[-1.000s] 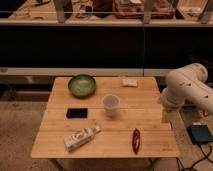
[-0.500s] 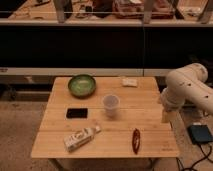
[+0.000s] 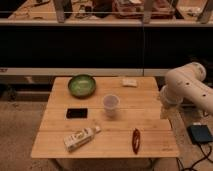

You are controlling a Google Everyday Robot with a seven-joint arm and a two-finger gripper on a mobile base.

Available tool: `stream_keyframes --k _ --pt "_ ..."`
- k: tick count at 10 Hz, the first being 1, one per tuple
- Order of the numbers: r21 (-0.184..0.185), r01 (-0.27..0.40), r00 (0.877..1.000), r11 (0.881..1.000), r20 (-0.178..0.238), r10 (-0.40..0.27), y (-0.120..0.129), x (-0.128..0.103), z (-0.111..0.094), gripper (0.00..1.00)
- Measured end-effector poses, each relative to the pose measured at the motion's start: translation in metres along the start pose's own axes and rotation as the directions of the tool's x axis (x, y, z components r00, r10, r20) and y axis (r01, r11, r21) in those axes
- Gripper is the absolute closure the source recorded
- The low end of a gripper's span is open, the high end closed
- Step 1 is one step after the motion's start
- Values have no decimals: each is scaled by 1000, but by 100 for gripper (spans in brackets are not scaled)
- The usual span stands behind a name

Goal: Wipe the white sponge on the table

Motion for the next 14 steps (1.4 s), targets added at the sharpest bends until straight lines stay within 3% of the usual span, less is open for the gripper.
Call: stream_keyframes --k 2,4,7,8,10,14 --pt "78 -24 1000 997 20 22 -45 -1 17 35" --pt "161 -63 997 985 60 54 -97 -2 35 35" --pt "228 -104 991 968 101 83 -151 -4 57 35" --pt "237 -107 990 965 112 82 -169 -12 71 35" --pt "220 -84 990 972 132 56 -183 -29 91 35" --pt "216 -84 989 973 136 55 -184 -29 95 35"
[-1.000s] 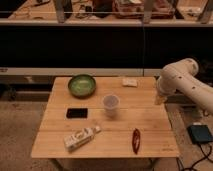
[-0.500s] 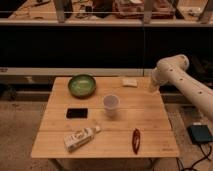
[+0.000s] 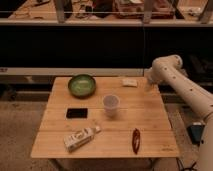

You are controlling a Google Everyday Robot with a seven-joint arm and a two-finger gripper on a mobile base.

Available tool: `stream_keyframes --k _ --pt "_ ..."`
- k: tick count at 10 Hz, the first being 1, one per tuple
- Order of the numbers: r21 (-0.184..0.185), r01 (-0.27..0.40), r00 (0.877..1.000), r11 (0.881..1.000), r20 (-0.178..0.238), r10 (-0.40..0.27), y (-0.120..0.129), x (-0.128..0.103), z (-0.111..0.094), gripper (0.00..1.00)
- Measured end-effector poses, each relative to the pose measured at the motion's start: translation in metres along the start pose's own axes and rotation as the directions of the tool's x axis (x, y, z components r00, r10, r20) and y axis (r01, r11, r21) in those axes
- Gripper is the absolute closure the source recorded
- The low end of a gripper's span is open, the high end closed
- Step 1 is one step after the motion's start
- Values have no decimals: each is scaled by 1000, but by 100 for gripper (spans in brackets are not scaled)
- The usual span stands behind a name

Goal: Wipe the white sponge on the table

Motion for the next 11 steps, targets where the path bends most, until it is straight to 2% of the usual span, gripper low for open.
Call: stream_keyframes --k 5,6,7,8,11 --pt "1 -2 1000 1000 8 2 -1 -2 1 35" --pt "13 -2 1000 1000 26 2 -6 -4 3 35" --pt "40 0 998 999 68 -2 -18 -13 7 35" --pt "54 2 996 999 93 -7 -25 -20 11 35" --pt "76 0 993 997 121 -9 -37 -19 23 35"
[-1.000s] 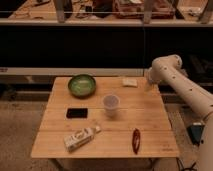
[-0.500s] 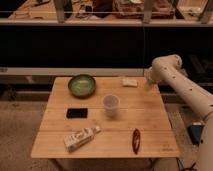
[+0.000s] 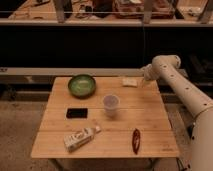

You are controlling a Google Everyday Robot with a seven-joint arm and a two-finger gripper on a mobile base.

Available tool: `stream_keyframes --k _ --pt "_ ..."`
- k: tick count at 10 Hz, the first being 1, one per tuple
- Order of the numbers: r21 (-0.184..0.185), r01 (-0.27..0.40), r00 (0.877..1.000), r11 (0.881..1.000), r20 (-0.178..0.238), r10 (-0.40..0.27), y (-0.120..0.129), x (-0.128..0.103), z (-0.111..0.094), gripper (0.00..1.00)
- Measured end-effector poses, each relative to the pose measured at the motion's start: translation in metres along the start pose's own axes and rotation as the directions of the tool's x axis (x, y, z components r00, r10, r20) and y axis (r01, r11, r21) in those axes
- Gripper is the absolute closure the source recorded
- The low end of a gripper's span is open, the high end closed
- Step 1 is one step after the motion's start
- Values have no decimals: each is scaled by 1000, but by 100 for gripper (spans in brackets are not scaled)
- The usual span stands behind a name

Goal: Wipe the white sponge on the table

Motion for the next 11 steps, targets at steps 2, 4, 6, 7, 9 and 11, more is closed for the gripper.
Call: stream_keyframes --k 2,4,6,7,9,11 --pt "1 -10 1000 1000 28 9 -3 -2 12 35" --pt "-6 -33 997 999 65 33 -4 -4 29 35" --pt "-19 -45 997 999 60 46 -5 1 47 35" --pt "-22 -50 997 998 61 52 -7 1 54 35" --pt "-22 -65 995 998 74 67 -14 -3 71 35" --pt "-24 -71 994 997 86 73 -17 -5 80 35"
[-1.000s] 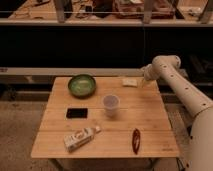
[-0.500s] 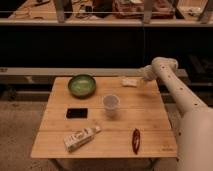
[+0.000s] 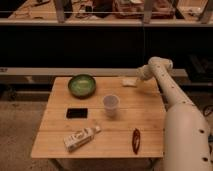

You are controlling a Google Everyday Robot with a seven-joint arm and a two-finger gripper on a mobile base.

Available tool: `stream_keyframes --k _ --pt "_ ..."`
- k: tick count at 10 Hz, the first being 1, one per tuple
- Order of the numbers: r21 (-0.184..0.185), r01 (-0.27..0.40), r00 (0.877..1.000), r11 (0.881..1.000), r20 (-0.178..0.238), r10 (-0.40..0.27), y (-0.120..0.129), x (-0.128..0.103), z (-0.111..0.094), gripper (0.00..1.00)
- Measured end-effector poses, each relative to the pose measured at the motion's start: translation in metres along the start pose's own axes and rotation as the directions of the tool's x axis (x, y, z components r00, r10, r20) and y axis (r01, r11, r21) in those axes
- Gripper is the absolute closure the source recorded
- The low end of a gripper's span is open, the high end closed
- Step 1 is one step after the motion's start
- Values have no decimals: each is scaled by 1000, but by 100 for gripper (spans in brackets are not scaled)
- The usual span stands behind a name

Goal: Wipe the white sponge on the table

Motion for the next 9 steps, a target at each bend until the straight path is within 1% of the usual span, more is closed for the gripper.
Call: stream_keyframes --k 2,6,9 --pt "-14 3 1000 1000 15 -3 0 0 12 35" --pt "-41 -3 999 999 35 5 2 3 26 35" --pt "-52 -5 999 999 41 7 2 2 34 35"
